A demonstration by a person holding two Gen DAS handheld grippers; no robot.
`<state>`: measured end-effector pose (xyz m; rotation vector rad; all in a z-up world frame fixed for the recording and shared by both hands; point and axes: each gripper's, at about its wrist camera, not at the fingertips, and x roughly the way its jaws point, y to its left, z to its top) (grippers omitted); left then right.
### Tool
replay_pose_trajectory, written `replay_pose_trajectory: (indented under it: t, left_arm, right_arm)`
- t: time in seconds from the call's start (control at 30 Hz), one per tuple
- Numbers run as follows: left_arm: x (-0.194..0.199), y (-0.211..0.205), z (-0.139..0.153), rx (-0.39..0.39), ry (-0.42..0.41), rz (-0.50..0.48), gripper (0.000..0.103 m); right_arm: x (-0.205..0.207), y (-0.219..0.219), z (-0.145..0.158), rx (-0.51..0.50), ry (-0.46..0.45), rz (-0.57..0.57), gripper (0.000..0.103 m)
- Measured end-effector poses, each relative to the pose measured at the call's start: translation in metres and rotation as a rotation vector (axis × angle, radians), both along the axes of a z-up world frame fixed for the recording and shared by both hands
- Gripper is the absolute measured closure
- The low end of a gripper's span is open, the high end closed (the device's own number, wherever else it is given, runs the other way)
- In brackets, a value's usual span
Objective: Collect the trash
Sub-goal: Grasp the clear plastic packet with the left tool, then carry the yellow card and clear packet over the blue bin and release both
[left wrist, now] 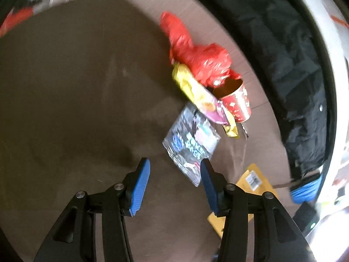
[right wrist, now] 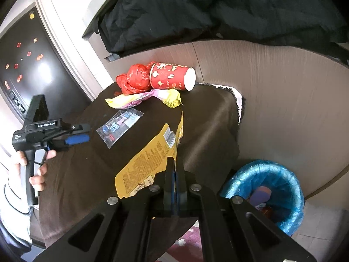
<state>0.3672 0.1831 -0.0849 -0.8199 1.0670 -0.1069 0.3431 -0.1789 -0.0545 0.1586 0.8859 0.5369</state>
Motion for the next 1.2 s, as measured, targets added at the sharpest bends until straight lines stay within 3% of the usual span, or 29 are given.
replay_pose_trajectory:
  t: [0.07,0.2,0.27,0.37,0.5,0.63,0.73,0.87,0.93,1.03,1.2]
  left_arm:
    - [0.009,-0.008,-0.010,-0.059,0.004,0.012,0.055]
    - [0.028,-0.019,-0.014,-0.072,-0.041,0.065,0.058]
    - [0.036,-0.024,-0.017,-0.052,-0.034,0.079,0.085]
    - [0.042,-0.037,-0.012,0.023,-0.055,0.038,0.099]
    - [0.026,-0.055,0.026,0.229,-0.176,-0.040,0.101]
    - [-0.009,-0.093,0.082,0.453,-0.311,-0.149,0.101]
    - [-0.035,-0.122,0.116,0.499,-0.388,-0.229,0.101]
    - [-0.054,-0.172,0.142,0.443,-0.427,-0.360,0.101]
    - [-0.056,-0.198,0.141,0.418,-0.422,-0.413,0.101]
    - [-0.050,-0.241,0.125,0.448,-0.408,-0.467,0.101]
    - [-0.026,-0.298,0.064,0.466,-0.293,-0.559,0.101]
  right_arm:
    - [-0.001,0.001,0.000,0.000,-0.001,-0.002,0.101]
    - [-0.006,0.002,0.000,-0.022,-0.014,-0.004,0.101]
    - [-0.008,0.001,0.001,-0.026,-0.018,-0.011,0.101]
    - [-0.011,0.000,0.005,-0.018,-0.037,-0.019,0.101]
    - [-0.017,0.000,0.021,-0.006,-0.089,-0.035,0.101]
    - [-0.026,-0.002,0.041,-0.013,-0.137,-0.053,0.101]
    - [-0.038,-0.014,0.064,-0.039,-0.192,-0.083,0.101]
    - [-0.060,-0.047,0.098,-0.094,-0.260,-0.158,0.101]
    - [-0.070,-0.066,0.109,-0.119,-0.280,-0.197,0.101]
    - [-0.080,-0.098,0.112,-0.142,-0.276,-0.256,0.102]
    - [-0.080,-0.139,0.081,-0.136,-0.206,-0.329,0.101]
